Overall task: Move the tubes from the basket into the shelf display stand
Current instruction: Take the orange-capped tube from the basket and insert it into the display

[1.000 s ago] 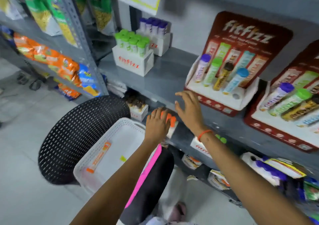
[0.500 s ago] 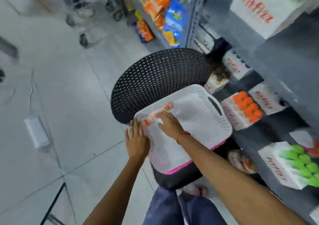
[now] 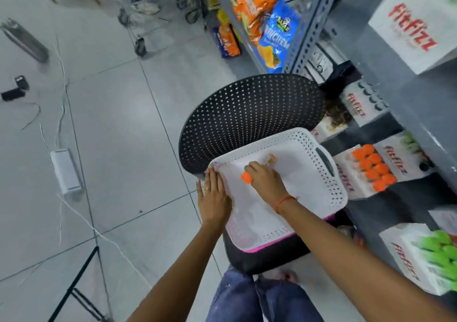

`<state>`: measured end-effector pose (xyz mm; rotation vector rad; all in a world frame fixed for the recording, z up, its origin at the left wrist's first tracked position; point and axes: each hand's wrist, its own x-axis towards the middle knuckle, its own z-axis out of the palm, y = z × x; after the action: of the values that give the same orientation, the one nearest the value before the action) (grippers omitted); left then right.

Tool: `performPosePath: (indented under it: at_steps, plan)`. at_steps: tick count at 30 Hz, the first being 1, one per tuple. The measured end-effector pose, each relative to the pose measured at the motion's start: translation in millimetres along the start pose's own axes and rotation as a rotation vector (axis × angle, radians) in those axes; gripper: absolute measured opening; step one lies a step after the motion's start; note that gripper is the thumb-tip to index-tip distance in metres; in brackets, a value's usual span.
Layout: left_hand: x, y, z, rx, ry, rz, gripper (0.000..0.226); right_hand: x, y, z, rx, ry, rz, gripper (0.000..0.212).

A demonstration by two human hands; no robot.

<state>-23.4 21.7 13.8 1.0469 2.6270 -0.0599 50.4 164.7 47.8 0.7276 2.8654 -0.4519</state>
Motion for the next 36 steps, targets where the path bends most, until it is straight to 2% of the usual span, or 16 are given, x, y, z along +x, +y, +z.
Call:
performPosePath:
  at_steps: [4,8,11,14,17,20,23,26,30,32,36]
  plan:
    - [1,33,-20,0.001,0.018,0.101,0.07,-44,28,-47,0.337,0.142,0.226,0.041]
    - [10,101,-51,-0.025,0.068,0.291,0.073,-101,58,-101,0.443,0.324,0.429,0.024]
    - [11,165,-78,-0.081,0.144,0.485,0.072,-153,80,-142,0.441,0.449,0.556,0.032]
    - [-2,235,-107,-0.162,0.241,0.702,0.071,-212,103,-189,0.423,0.469,0.648,0.043]
    - [-24,298,-129,-0.293,0.299,0.873,0.07,-269,123,-238,0.377,0.46,0.651,0.035]
    - [-44,351,-138,-0.312,0.255,0.996,0.07,-320,140,-280,0.328,0.484,0.712,0.026]
    - [-56,388,-133,-0.202,0.146,1.016,0.074,-362,154,-313,0.3,0.516,0.823,0.021]
    - [-58,401,-124,-0.111,0.122,0.986,0.08,-385,172,-334,0.259,0.603,0.919,0.01]
    - [-56,400,-120,-0.088,0.153,0.981,0.082,-398,194,-351,0.162,0.624,1.028,0.013]
    - [-56,400,-120,-0.064,0.158,0.985,0.083,-403,202,-356,0.133,0.605,1.112,0.024]
    - [-56,399,-119,-0.061,0.16,0.98,0.084,-407,214,-361,0.132,0.528,1.161,0.025]
